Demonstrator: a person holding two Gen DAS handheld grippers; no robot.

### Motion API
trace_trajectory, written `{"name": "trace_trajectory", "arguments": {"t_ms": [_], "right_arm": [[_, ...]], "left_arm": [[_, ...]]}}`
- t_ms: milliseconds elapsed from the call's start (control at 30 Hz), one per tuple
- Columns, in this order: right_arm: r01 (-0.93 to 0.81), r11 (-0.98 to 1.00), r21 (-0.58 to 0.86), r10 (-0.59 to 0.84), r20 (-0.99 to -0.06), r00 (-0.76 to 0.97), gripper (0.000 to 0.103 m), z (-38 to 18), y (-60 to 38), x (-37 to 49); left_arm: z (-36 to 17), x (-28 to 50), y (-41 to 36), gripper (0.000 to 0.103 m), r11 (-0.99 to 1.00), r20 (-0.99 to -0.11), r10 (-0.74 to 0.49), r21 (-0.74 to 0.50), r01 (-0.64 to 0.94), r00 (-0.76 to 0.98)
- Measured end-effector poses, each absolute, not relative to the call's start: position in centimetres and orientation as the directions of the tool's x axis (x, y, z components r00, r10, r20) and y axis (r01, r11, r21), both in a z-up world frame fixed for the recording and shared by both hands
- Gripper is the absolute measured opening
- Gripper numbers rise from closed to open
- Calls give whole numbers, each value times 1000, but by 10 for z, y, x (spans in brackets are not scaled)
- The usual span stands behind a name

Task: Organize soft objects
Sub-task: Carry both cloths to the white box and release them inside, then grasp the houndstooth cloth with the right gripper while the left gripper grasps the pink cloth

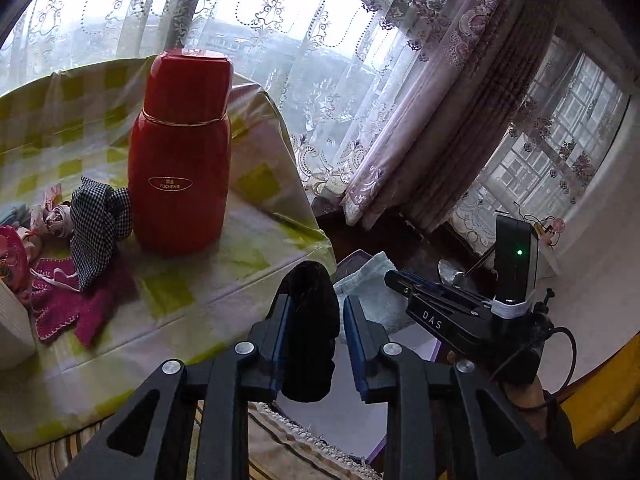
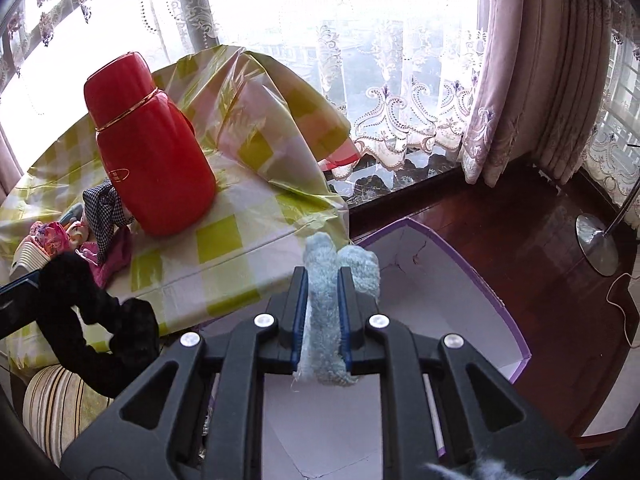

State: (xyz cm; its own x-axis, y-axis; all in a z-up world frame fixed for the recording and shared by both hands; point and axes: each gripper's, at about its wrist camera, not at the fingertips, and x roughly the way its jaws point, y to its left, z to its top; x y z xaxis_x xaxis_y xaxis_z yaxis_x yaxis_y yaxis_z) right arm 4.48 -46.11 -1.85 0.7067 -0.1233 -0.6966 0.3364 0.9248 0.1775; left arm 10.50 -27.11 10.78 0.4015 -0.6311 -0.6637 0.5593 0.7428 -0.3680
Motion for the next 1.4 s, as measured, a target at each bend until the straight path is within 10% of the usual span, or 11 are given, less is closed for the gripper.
{"name": "trace_trajectory", "arguments": {"t_ms": [133,1400], "right_arm": [[352,920,174,-139,-696,705,40,-23,-467,43],[-29,952,303,230,-654,720,49,2,-278,161]], "left_arm": [[108,95,-280,71,738,-662,-627,-337,585,411],[120,124,-29,71,936,-586,-334,-301,185,738]]}}
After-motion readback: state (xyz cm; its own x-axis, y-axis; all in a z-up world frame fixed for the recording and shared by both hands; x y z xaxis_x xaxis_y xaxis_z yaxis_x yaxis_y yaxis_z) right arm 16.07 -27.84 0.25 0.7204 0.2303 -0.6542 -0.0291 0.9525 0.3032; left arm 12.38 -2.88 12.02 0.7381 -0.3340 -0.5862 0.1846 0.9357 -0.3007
